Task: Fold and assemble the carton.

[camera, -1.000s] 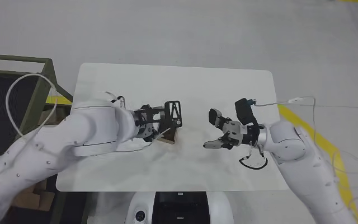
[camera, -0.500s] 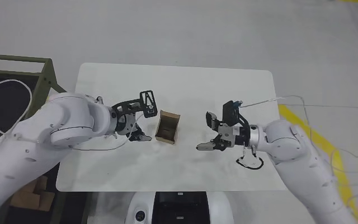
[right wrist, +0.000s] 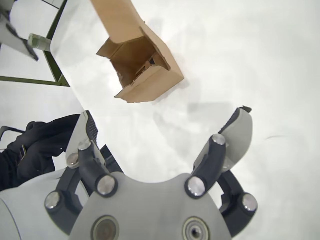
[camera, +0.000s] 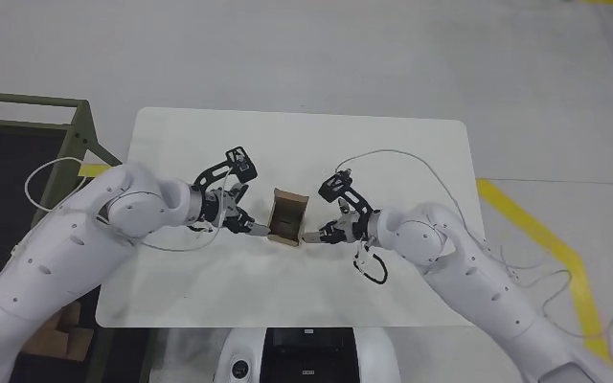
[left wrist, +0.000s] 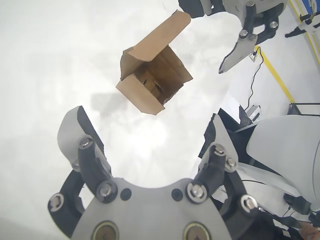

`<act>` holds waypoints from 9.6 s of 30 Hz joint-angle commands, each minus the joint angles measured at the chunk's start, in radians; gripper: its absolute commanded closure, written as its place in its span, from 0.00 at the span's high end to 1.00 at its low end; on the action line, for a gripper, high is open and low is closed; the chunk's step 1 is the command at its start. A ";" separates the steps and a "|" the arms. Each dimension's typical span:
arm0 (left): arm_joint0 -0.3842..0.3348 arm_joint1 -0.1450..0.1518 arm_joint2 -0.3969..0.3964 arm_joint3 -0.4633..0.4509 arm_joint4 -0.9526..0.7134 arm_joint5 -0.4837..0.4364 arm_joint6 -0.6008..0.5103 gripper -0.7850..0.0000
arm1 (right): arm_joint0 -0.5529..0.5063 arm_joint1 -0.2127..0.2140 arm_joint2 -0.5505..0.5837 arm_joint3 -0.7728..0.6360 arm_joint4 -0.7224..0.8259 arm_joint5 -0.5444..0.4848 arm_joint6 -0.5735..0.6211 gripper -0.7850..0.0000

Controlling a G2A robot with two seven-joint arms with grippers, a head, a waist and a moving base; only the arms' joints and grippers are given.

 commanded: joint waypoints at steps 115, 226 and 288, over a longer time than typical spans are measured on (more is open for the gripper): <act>-0.150 -0.282 0.213 0.236 0.232 0.407 -0.142 1.00 | 0.122 -0.197 -0.137 0.160 -0.338 0.369 0.117 1.00; 0.069 -0.313 -0.218 0.196 0.156 0.300 0.040 1.00 | -0.130 -0.242 0.142 -0.007 -0.548 0.050 0.187 1.00; -0.017 -0.389 -0.035 0.254 0.312 0.302 -0.045 1.00 | -0.212 -0.236 0.231 -0.045 -0.518 0.095 0.076 1.00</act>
